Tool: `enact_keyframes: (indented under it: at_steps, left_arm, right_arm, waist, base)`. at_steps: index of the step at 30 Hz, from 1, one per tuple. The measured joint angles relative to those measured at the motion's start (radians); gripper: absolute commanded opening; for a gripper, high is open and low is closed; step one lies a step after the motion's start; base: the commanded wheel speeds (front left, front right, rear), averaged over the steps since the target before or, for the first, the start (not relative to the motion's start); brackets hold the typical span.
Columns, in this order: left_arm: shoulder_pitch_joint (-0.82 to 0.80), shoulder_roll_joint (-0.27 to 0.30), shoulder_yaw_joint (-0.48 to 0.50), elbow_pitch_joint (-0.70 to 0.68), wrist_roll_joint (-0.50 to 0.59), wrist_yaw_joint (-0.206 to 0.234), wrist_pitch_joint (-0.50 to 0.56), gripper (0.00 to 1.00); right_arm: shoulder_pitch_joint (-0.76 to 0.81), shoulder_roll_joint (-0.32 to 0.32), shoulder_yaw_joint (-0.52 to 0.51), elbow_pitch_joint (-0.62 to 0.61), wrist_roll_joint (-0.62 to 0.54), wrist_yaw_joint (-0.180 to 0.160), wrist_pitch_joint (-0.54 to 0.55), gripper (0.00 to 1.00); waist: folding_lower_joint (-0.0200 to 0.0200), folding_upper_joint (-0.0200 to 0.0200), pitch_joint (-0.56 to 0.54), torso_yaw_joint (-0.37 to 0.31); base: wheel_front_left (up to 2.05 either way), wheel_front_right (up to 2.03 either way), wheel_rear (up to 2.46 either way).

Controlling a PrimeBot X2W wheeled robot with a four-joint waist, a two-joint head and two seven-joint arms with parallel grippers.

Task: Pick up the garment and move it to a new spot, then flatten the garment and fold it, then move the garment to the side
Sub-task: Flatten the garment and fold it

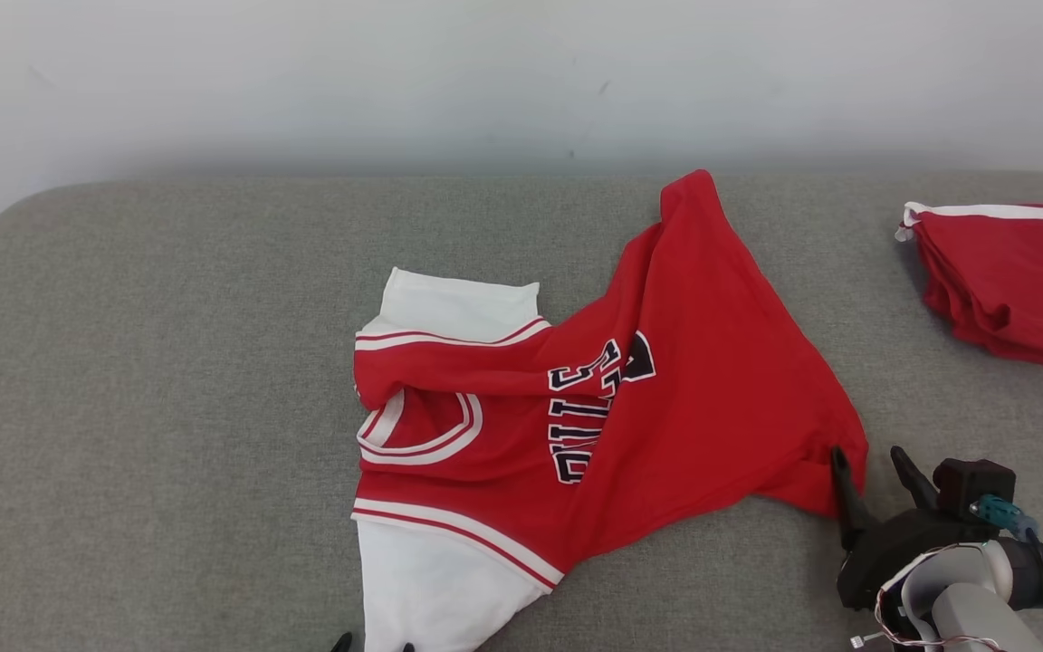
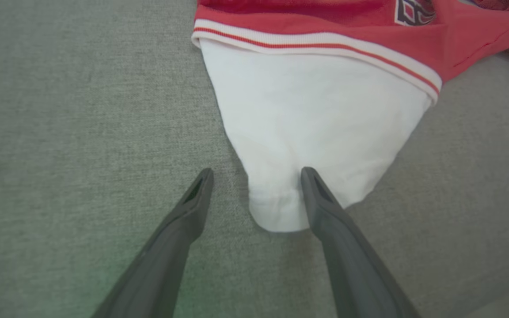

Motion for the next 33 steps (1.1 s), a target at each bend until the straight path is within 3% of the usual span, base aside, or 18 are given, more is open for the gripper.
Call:
enact_keyframes:
  at_steps: [6,7,8,9,10,18,27,33]
  left_arm:
    - [-0.038,-0.008,-0.029,0.065,-0.038,0.0,-0.001,1.0]
    - [-0.047,-0.01,-0.038,0.074,-0.046,0.0,-0.002,1.0]
    - [-0.056,-0.012,-0.047,0.084,-0.059,0.0,-0.002,1.0]
    - [-0.066,-0.016,-0.055,0.096,-0.071,0.001,-0.002,0.43]
    - [-0.077,-0.016,-0.07,0.11,-0.086,0.001,-0.006,0.0]
    - [-0.093,-0.014,-0.094,0.107,-0.128,-0.001,-0.001,0.0]
    - [0.003,0.014,0.014,-0.134,-0.096,0.0,0.0,0.0]
    - [-0.034,0.061,0.048,-0.284,-0.092,0.0,0.0,0.0]
  right_arm:
    - [-0.068,0.002,0.035,0.124,0.021,0.0,0.0,1.0]
    - [-0.077,0.002,0.038,0.142,0.026,0.0,-0.003,0.51]
    - [-0.086,0.002,0.042,0.158,0.029,0.0,-0.005,0.38]
    - [-0.092,0.002,0.044,0.169,0.032,0.0,-0.01,0.03]
    - [-0.096,0.001,0.045,0.177,0.038,0.0,-0.017,0.0]
    - [-0.1,-0.011,0.076,0.175,0.075,0.0,-0.039,0.0]
    - [0.039,-0.056,0.077,-0.133,0.162,0.0,-0.04,0.0]
    - [0.047,-0.082,0.111,-0.293,0.208,0.0,-0.042,0.0]
  waist:
    - [0.0,0.0,0.011,0.008]
    - [-0.0001,0.0,0.012,0.01]
    - [-0.0001,0.0,0.013,0.012]
    - [-0.0001,0.0,0.014,0.014]
    - [0.0,0.0,0.014,0.016]
    - [0.0,0.0,-0.01,0.021]
    - [-0.0002,0.0,-0.047,0.011]
    - [-0.0002,0.0,-0.044,-0.007]
  base:
    - [0.0,0.0,0.0]
    - [0.0,0.0,0.0]
    - [0.0,0.0,0.0]
    - [0.0,0.0,0.0]
    - [0.0,0.0,0.0]
    - [0.0,0.0,0.0]
    - [0.0,0.0,0.0]
    - [0.0,0.0,0.0]
